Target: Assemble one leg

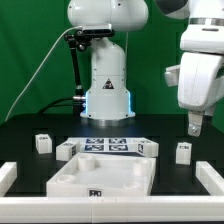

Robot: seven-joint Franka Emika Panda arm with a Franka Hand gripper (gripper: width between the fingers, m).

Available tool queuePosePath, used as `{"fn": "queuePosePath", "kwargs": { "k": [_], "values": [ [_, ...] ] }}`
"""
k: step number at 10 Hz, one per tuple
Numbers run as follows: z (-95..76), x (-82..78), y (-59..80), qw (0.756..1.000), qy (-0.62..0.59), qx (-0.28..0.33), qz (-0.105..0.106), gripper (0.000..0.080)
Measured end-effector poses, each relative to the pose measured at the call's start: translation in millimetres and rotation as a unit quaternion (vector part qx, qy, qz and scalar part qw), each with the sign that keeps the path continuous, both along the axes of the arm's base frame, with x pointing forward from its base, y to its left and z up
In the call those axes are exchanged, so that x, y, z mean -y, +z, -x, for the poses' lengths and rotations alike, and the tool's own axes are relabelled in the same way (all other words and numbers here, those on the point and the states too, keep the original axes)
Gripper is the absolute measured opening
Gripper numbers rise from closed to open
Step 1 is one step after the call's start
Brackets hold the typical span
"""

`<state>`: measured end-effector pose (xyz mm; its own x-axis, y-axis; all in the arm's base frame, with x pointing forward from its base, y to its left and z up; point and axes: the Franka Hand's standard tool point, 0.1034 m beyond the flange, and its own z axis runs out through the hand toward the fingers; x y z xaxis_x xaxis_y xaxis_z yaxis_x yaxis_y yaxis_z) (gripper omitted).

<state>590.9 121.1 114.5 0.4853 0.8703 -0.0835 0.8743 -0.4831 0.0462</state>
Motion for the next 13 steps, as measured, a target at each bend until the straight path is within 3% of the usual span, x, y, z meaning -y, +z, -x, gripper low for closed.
{"fn": "queuePosePath", "kwargs": {
  "k": [1,8,9,13],
  "values": [
    [-2.4,-0.1,0.1,1.0,0.006,0.003,0.008,0.065],
    [-2.2,0.0,-0.3,1.0,0.006,0.004,0.007,0.065],
    [2.2,3.8,-6.1,1.0,0.025,0.008,0.002,0.065],
    [29.7,53.8,-28.3,0.995,0.1,0.014,-0.012,0.065]
  ]
}}
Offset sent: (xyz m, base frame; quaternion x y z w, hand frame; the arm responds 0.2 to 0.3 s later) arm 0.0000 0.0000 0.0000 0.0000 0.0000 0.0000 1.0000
